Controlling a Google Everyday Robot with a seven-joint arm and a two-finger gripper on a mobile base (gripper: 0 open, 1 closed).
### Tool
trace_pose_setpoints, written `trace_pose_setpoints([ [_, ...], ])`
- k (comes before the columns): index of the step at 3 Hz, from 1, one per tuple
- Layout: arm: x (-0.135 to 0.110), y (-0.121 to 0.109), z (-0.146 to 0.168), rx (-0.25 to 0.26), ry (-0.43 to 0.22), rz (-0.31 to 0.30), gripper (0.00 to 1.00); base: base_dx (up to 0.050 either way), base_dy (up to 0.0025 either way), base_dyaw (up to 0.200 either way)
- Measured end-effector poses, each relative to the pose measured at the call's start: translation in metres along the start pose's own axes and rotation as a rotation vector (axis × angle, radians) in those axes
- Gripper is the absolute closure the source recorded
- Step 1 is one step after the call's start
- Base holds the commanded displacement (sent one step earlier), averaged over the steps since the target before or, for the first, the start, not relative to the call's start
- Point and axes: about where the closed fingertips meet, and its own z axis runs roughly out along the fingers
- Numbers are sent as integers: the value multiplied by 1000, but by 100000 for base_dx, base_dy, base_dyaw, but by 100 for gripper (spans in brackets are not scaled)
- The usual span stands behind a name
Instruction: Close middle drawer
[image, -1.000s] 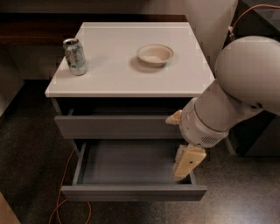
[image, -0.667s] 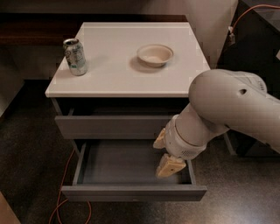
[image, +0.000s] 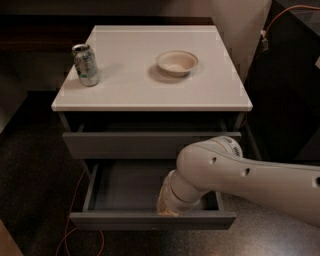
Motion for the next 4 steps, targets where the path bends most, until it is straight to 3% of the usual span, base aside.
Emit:
trace_pose_setpoints([
  [2, 13, 10, 102, -31, -8, -20, 100, 0, 0, 0],
  [3, 13, 10, 102, -31, -8, -20, 100, 0, 0, 0],
  [4, 26, 21, 129, -46, 37, -15, 100, 0, 0, 0],
])
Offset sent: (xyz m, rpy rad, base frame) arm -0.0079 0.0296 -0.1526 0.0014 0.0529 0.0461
